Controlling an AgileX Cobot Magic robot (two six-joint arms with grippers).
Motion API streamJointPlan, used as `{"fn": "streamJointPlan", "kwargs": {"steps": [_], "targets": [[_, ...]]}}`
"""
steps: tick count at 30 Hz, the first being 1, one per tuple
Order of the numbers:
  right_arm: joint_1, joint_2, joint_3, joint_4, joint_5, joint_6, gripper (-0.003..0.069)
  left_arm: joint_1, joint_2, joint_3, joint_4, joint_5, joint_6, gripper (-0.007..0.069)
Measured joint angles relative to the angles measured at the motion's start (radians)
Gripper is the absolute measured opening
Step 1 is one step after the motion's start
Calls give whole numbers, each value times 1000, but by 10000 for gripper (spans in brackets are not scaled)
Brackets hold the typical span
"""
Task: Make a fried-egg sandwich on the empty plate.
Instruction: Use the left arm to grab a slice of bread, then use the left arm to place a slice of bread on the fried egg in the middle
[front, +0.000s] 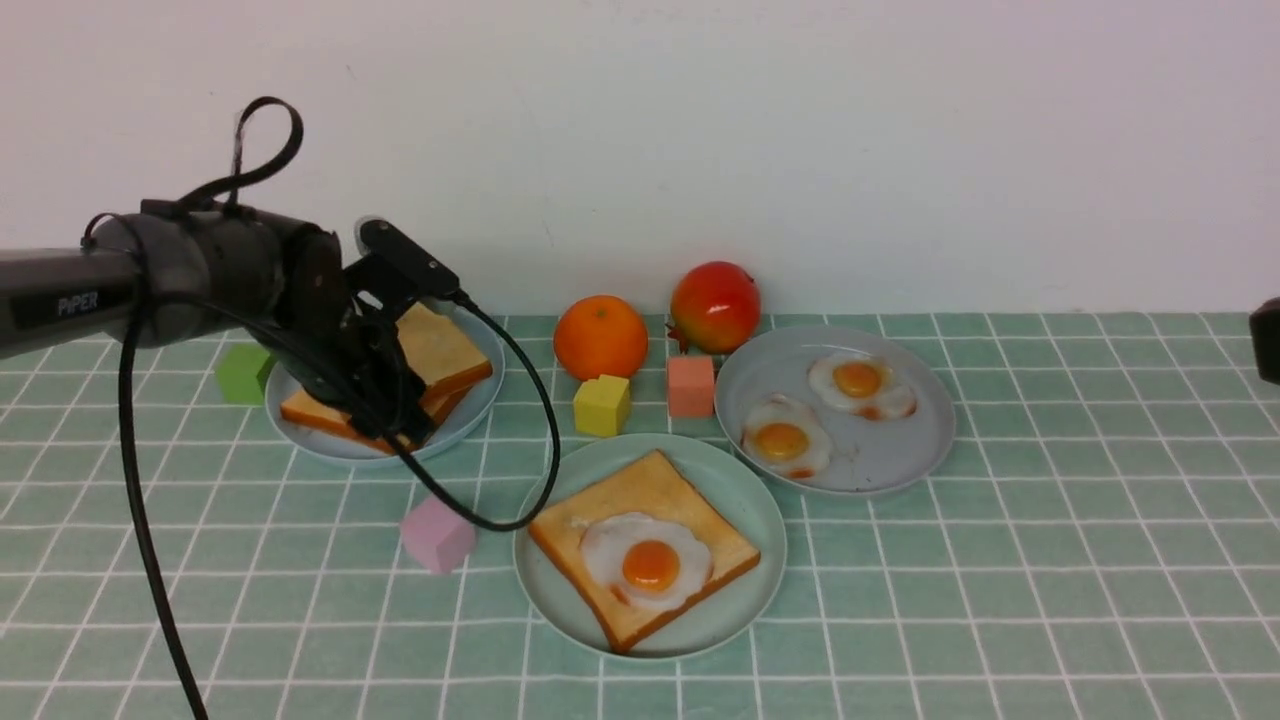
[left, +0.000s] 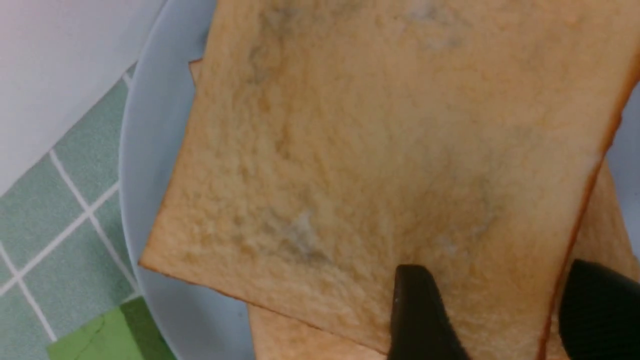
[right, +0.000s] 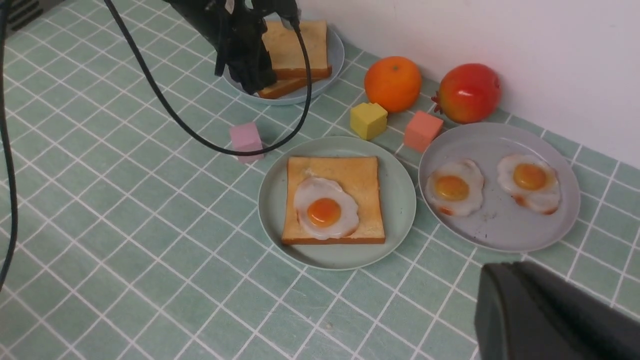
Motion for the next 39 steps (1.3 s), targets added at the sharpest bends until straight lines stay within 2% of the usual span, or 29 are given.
{"fn": "streamJointPlan", "kwargs": {"steps": [2,5,6,8,10,14,18,19,20,23,26,27,28,34,39], "targets": [[0,0,0,0,0,0,14,0,3,-2,5,3,-1,316],[0,-1,0,8,0,1,15,0,1,-3,9,11,-1,175],[0,-1,0,8,0,1,15,0,1,-3,9,11,0,175],[0,-2,0,10,0,1,18,0,-12,-3,8,25,2,95],[0,-9,0,10,0,1,20,0,-39,-3,7,51,2,59],[0,-31,0,-2,1,2,23,-8,-118,-3,-5,100,-3,54],[0,-68,0,-32,5,2,27,-69,-267,0,-58,171,-45,54],[0,-87,0,-45,13,10,29,-123,-328,15,-76,193,-51,54],[0,-90,0,-45,14,12,29,-131,-335,22,-78,197,-51,54],[0,-131,0,-50,57,27,32,-287,-422,111,-83,200,-59,54],[0,-161,0,-50,107,29,32,-448,-423,200,-63,203,-115,54],[0,-162,0,-50,110,29,32,-455,-422,204,-60,203,-120,54],[0,-172,0,-52,128,29,32,-505,-403,228,-25,200,-169,54],[0,-186,0,-53,161,29,36,-586,-338,241,130,150,-277,54],[0,-190,0,-53,167,29,42,-590,-317,241,152,138,-287,52]]}}
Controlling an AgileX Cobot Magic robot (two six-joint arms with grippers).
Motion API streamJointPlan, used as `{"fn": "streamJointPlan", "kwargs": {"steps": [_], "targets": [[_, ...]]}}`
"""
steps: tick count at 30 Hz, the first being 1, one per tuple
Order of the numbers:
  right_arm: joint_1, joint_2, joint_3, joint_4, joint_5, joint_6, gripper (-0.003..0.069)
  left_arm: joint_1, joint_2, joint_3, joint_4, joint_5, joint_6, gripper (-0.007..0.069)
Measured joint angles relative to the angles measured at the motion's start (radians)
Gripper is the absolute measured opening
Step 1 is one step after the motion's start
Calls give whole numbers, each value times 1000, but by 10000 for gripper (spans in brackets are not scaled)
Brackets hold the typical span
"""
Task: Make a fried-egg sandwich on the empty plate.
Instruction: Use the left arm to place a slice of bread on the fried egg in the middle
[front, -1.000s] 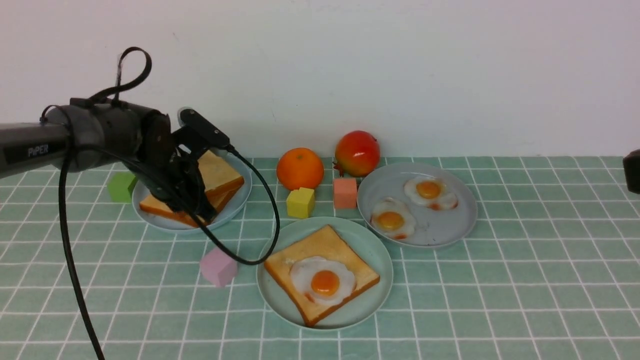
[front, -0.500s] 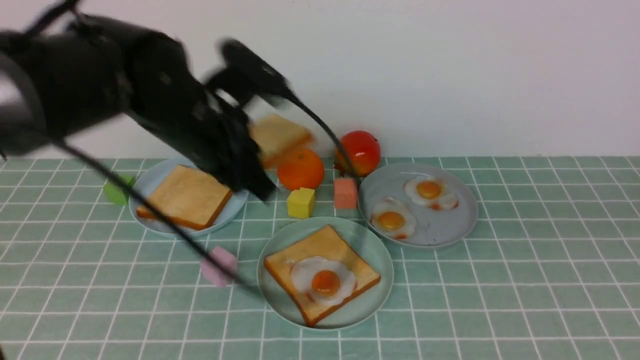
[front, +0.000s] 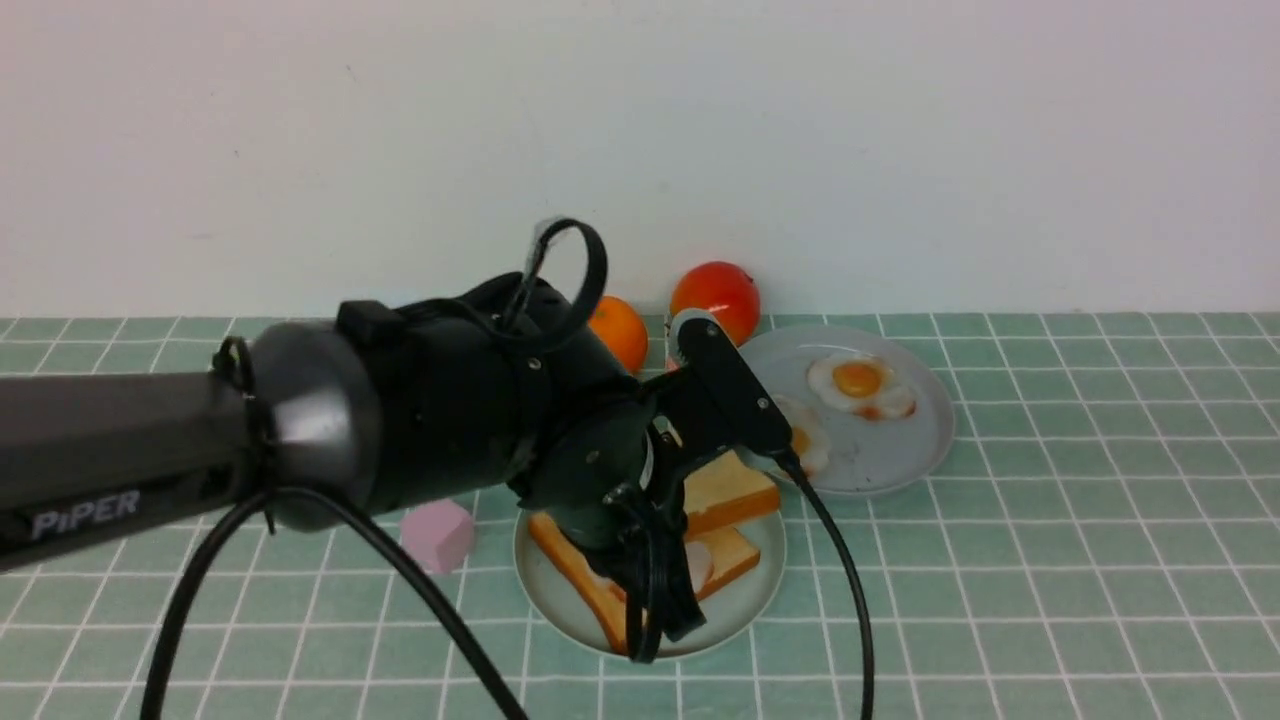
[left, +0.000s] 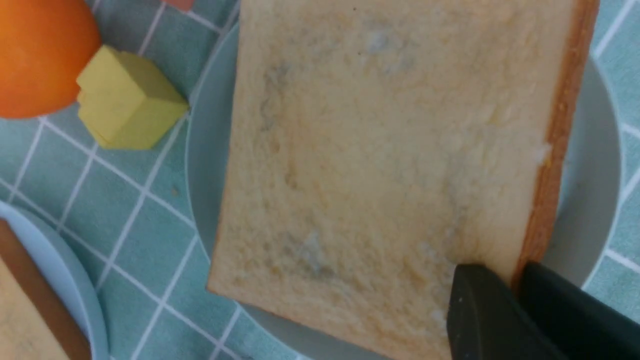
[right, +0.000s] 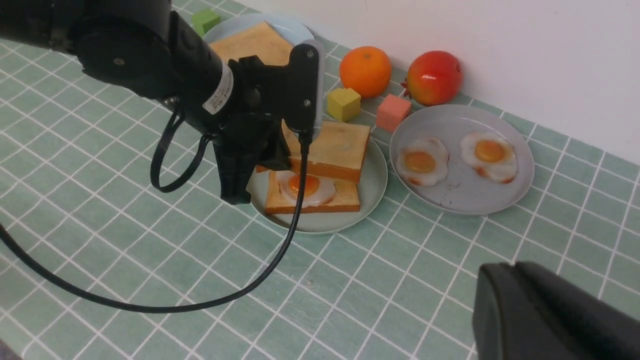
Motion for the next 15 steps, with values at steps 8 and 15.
{"fn": "streamJointPlan", "kwargs": {"steps": [8,15], "targets": [[0,0,0,5,0,0,53,0,38,0,-2,7,-41,50],[0,0,0,5,0,0,53,0,59,0,-2,10,-106,48]]}}
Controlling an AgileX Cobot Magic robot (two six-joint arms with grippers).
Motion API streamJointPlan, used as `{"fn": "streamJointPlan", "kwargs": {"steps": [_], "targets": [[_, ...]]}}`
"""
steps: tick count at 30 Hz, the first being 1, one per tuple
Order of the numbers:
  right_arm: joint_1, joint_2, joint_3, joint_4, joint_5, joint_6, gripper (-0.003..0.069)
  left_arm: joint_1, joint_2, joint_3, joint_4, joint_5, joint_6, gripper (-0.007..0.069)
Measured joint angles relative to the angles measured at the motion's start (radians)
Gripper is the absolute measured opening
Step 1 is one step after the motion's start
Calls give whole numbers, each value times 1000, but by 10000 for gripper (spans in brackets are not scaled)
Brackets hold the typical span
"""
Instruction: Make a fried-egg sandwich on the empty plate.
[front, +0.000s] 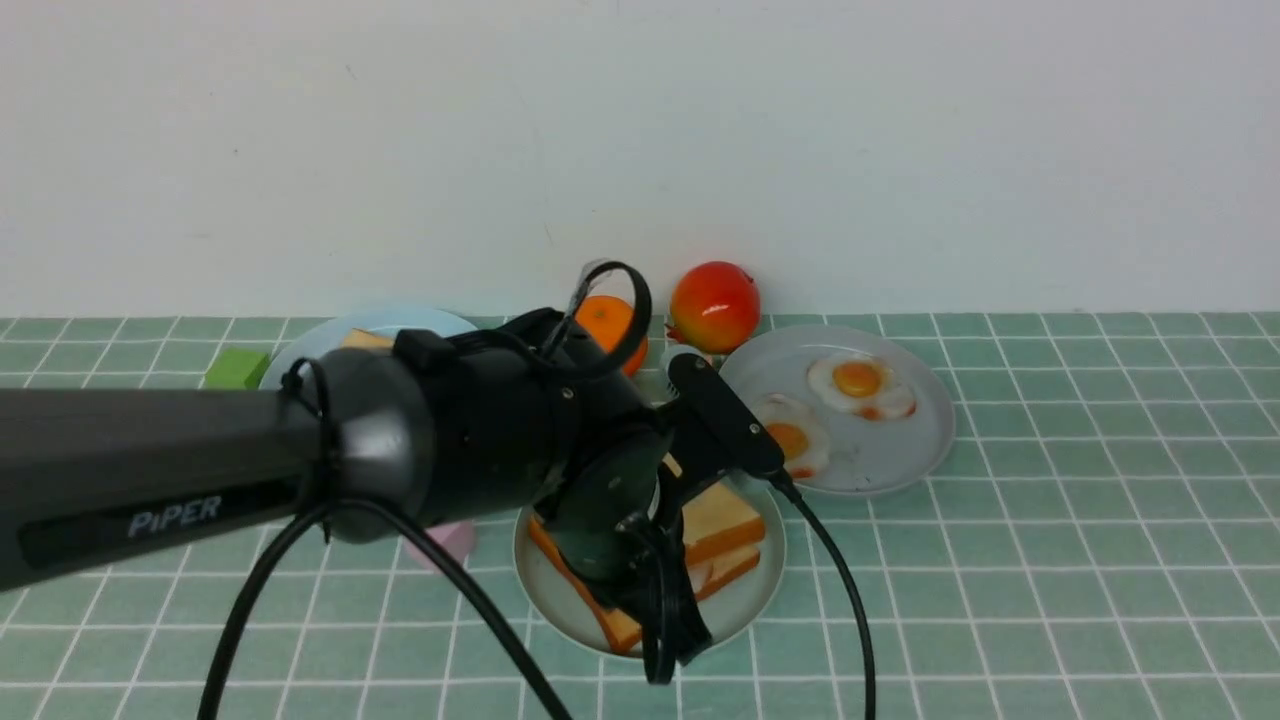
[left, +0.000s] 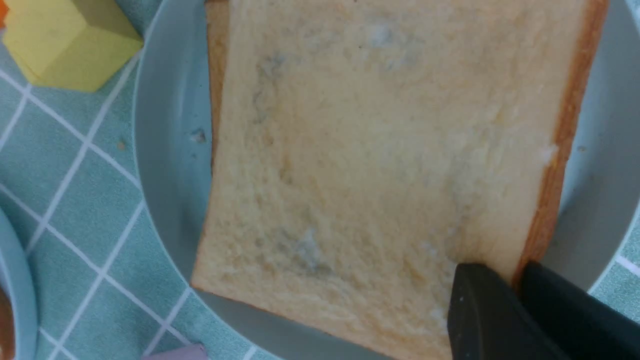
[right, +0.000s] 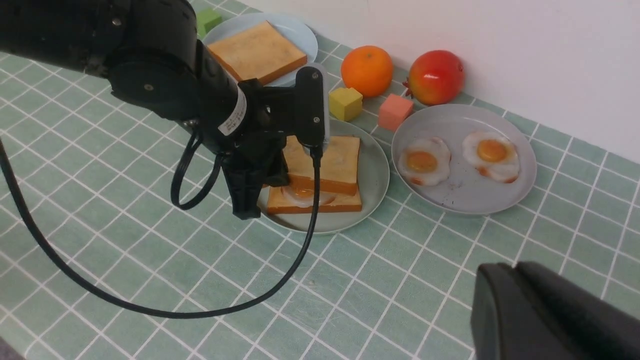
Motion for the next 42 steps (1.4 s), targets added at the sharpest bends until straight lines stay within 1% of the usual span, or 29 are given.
{"fn": "streamJointPlan", "kwargs": {"steps": [8,10,13,18,19,20,23,27,30,32,33,34,36,37,38,39,40,42], "targets": [[0,0,0,0,0,0,59,0,1,0,0,-2,-2,51],[0,0,0,1,0,0,61,0,1,0,0,-2,-2,94],[0,0,0,2,0,0,61,0,1,0,-2,-2,-2,180],[0,0,0,7,1,0,63,0,1,0,-3,-2,-2,349],[0,0,0,7,1,0,63,0,1,0,-3,-2,-2,349],[0,0,0,7,9,0,64,0,1,0,-4,-2,-2,388],[0,0,0,7,21,0,64,0,1,-1,-14,0,-2,418],[0,0,0,9,27,0,64,0,-24,-2,-58,6,-2,426],[0,-2,0,11,30,0,67,0,-95,-3,-110,25,-3,400],[0,-6,0,11,30,0,67,0,-183,-8,-164,47,-13,336],[0,-7,0,11,30,0,69,0,-194,-9,-170,47,-15,327],[0,-12,0,11,30,0,70,0,-275,-13,-208,64,-20,255],[0,-20,0,11,39,0,70,0,-425,-9,-250,71,-26,134],[0,-22,0,11,41,0,70,0,-439,-7,-250,70,-26,121],[0,-31,0,11,57,0,71,-1,-574,26,-277,47,-26,18],[0,-35,0,11,64,0,71,-2,-635,57,-277,25,-26,-13],[0,-36,0,11,66,0,71,-2,-650,57,-277,25,-26,-13],[0,-60,17,11,76,11,71,-2,-847,191,-291,-48,-26,-13]]}}
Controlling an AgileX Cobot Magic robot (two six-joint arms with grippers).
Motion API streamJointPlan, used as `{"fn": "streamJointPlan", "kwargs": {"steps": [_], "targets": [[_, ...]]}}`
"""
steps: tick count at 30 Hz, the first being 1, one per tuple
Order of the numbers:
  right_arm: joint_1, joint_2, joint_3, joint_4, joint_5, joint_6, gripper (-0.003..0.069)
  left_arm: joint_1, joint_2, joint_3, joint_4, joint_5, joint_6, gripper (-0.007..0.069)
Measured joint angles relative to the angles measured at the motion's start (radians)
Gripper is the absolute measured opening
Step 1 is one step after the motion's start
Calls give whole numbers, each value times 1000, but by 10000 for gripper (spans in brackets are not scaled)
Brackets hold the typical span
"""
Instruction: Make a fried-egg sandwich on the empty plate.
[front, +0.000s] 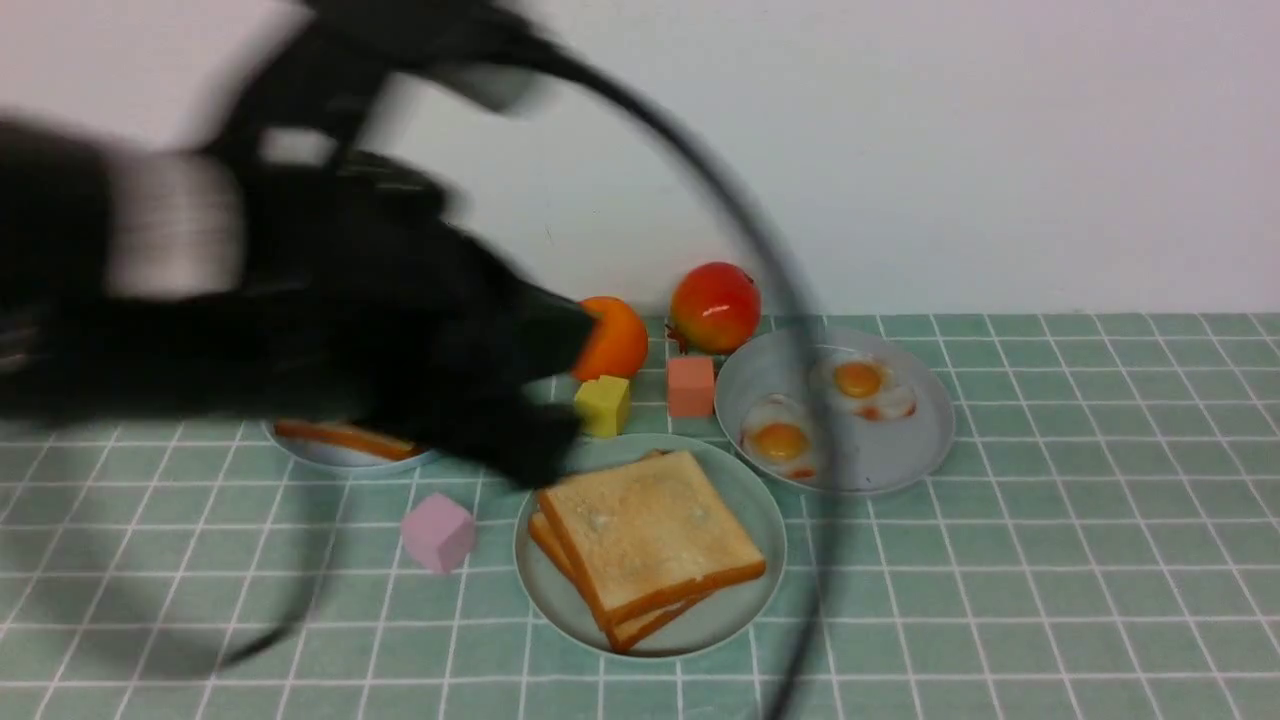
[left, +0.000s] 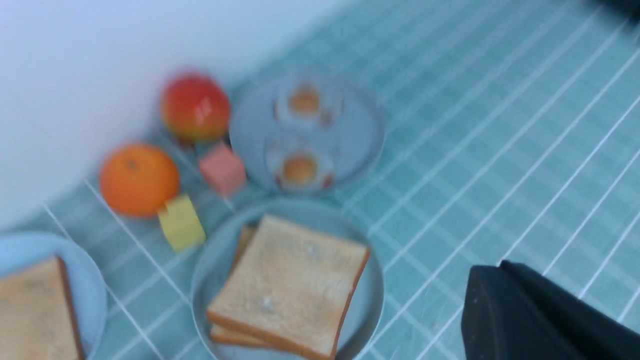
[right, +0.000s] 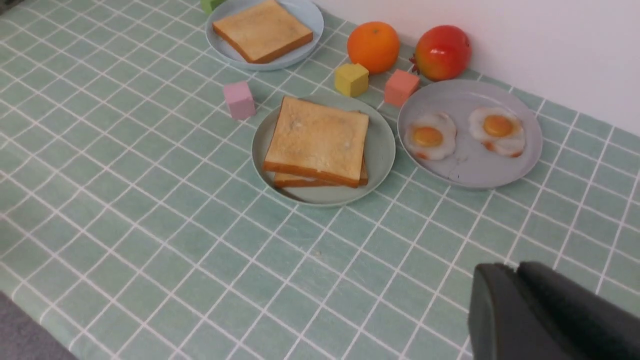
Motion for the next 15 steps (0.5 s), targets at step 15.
{"fn": "streamJointPlan", "kwargs": {"steps": [15], "targets": [[0,-159,265,-45,-61,252,13,0,-678,802,-81,-634,0,-13]]}}
